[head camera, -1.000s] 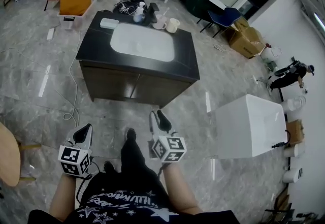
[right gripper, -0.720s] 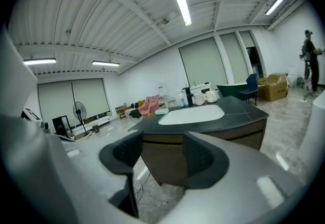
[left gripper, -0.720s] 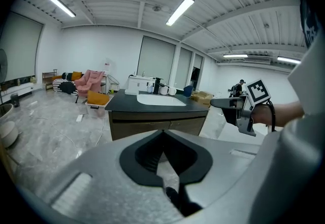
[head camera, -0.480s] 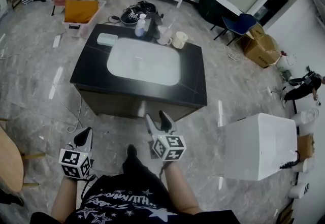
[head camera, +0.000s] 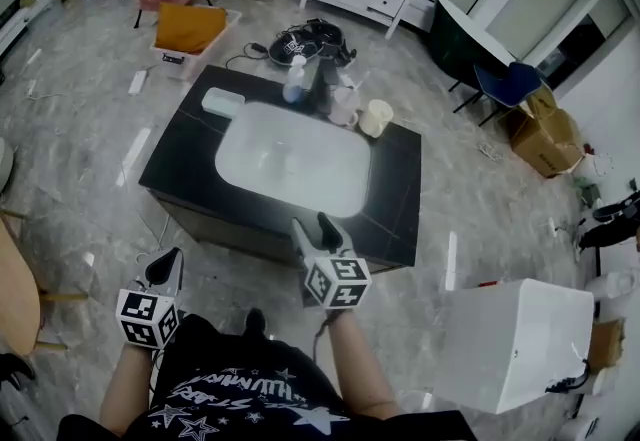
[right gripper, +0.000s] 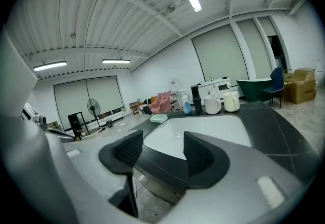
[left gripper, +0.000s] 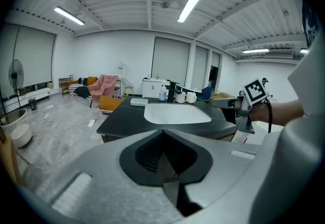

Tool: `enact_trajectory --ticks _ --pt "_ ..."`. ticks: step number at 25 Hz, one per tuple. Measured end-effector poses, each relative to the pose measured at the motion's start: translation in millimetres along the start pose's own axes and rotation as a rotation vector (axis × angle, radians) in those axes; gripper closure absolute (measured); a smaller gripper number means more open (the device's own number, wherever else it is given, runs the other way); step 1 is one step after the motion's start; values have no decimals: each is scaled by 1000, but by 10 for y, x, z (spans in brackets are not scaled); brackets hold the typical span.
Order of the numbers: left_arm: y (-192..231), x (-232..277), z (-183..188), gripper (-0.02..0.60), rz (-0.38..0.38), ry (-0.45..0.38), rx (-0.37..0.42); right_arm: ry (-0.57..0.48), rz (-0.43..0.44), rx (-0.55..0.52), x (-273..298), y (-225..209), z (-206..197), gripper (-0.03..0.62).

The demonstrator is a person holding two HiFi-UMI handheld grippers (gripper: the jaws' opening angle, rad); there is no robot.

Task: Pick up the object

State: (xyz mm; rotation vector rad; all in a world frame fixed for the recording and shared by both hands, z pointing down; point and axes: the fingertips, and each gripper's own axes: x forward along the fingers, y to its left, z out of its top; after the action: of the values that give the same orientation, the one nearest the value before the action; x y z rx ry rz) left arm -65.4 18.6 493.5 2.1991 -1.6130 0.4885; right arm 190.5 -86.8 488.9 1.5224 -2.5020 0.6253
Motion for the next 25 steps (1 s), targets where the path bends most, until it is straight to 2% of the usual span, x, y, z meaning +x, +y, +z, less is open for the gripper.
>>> enact_trajectory --ticks 6,13,20,25 --pt "251 85 -1 572 60 15 -43 46 51 -6 419 126 -10 339" --pt "776 445 65 572 30 37 -82 110 28 0 972 354 -59 339" --pt "1508 1294 543 572 -20 12 -39 118 -52 24 1882 278 151 339" --pt "2065 1738 831 572 -50 12 -8 122 -77 44 2614 428 324 339"
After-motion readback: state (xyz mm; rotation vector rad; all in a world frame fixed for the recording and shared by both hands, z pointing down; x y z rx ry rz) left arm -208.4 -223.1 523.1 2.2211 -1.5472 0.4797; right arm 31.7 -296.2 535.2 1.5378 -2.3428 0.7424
